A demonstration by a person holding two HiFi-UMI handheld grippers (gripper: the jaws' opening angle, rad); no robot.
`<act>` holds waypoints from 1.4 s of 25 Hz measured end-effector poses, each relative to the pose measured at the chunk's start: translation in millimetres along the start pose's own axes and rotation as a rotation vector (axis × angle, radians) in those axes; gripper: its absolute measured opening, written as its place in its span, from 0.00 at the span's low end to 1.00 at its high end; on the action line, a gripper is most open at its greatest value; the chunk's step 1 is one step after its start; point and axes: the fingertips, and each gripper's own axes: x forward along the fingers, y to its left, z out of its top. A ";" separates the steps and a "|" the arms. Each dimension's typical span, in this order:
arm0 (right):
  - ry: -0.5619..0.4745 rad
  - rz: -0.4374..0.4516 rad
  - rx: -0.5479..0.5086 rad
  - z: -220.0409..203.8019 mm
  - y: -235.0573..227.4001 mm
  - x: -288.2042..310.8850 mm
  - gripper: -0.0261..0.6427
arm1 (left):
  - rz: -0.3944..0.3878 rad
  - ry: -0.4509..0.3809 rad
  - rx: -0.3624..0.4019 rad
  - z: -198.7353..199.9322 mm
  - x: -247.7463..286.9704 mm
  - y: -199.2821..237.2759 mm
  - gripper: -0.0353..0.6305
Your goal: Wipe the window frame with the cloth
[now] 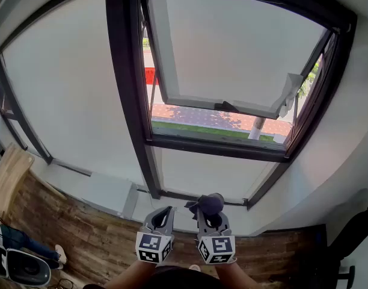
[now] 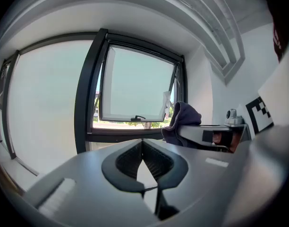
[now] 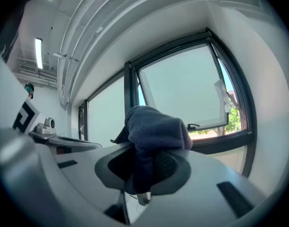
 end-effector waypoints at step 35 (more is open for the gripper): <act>0.012 -0.033 0.069 -14.8 -54.1 -4.9 0.16 | 0.067 -0.003 0.034 0.1 15.9 -16.0 0.06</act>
